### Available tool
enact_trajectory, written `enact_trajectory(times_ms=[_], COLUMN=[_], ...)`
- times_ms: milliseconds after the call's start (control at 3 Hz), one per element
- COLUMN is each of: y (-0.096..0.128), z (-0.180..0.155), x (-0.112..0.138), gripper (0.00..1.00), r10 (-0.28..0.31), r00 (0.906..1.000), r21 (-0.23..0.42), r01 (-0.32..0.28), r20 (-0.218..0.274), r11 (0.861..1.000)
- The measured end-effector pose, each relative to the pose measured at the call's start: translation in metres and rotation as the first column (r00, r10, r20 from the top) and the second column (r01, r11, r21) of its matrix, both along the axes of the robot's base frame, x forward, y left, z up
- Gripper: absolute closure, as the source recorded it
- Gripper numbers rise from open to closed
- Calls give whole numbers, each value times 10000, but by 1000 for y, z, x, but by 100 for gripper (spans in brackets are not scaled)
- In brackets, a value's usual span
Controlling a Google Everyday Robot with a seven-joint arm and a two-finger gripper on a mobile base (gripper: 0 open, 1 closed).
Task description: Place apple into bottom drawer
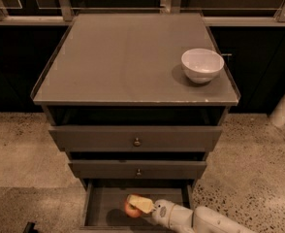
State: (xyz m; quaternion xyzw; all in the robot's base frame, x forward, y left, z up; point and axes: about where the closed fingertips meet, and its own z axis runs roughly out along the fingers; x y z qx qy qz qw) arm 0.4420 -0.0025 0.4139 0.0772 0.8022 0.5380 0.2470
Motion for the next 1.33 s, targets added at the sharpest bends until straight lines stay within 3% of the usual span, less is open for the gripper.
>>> enact_trajectory(times_ms=[333, 667, 1333], y=[-3, -11, -31], z=[-38, -64, -105], x=[21, 52, 87], gripper=[100, 100, 100], r10=[-152, -391, -1023], r00=[9986, 9968, 9913], r21=[172, 166, -131], r01=[161, 403, 1016], r20=[-505, -700, -825], r11=[9997, 9990, 9947])
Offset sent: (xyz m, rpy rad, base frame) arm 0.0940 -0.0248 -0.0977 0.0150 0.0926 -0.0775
